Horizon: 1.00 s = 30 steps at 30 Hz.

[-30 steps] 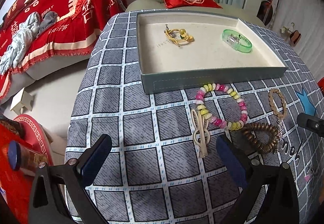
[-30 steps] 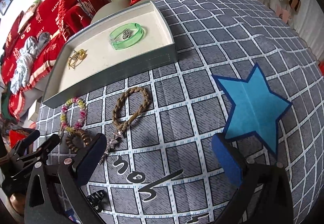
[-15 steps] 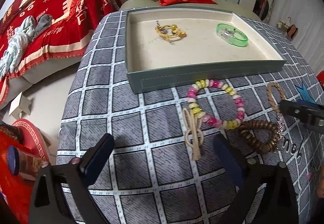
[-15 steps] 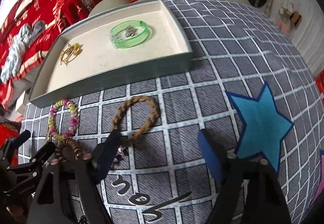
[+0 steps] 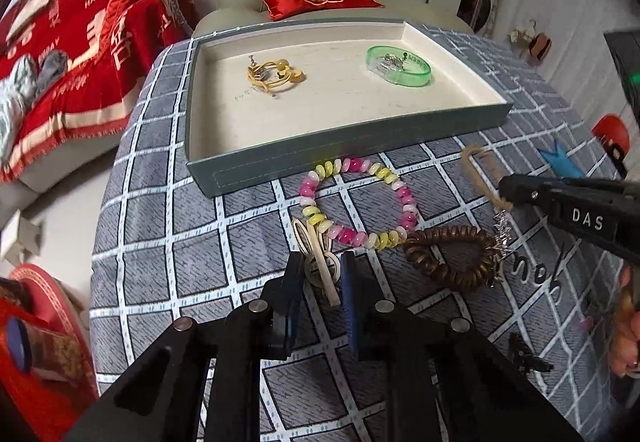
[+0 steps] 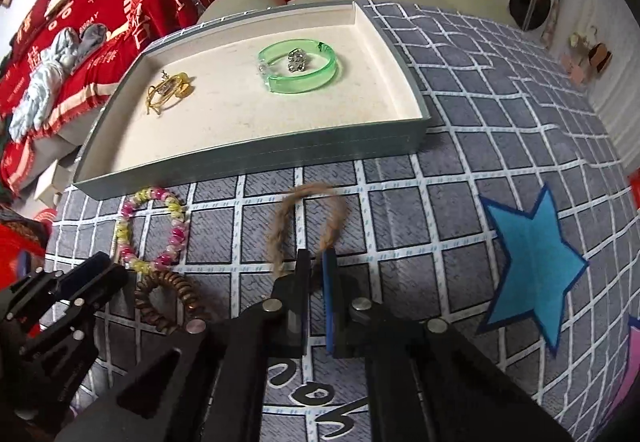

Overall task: Organize jewelry
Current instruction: 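Grasp the white hair clip with the left tool while the right tool grasps the braided brown bracelet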

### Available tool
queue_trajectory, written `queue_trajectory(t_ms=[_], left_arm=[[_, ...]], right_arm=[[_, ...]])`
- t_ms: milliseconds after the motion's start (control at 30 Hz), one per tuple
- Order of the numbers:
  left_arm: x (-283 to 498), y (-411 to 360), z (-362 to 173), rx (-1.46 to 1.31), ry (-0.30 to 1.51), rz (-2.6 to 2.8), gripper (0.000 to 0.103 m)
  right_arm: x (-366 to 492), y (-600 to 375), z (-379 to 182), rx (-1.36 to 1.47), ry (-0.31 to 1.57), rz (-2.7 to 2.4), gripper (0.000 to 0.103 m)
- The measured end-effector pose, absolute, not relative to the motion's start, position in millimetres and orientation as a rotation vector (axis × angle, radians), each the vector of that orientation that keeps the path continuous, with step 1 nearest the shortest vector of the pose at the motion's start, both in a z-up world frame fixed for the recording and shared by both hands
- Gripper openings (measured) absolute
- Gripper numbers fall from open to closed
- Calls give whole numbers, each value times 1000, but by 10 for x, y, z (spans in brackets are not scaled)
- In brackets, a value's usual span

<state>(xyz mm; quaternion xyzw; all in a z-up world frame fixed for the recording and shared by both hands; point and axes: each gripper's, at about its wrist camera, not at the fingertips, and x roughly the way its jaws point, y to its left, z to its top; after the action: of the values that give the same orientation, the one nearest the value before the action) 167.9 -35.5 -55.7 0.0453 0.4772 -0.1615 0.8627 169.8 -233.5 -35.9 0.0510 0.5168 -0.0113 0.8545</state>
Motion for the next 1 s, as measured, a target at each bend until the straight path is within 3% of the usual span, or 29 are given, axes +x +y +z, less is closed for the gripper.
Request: queue_trajectory(t_ms=[367,600,667,733,767,867,1000], left_arm=[[1582,-81,-307,-20,944,-358,35],[1544,-30,-271,-24,936,-353,35],[1537,-1,-263,-26,935,-351,35],[1538,16,-254,-29,934,-348,35],[1539,29,-249,-31,933,-348,35],[1530,50,-236,-27,926,-347,35],[1523,70,-231,-31,923,-347,35]], right_arm=[[1518,-2589,-134,240,1020,36,5],[1602,-2616,-240,277,1071,61,7],[1619,-2568,-256,263,1072,68,18],[1630,-2506,-257,248,1063,80,63],[1631,-2462,-240,231,1048,87,66],[1640,-2300,-188,138,1019,94,66],[1710,-2091,-206,41,1031,118,44]])
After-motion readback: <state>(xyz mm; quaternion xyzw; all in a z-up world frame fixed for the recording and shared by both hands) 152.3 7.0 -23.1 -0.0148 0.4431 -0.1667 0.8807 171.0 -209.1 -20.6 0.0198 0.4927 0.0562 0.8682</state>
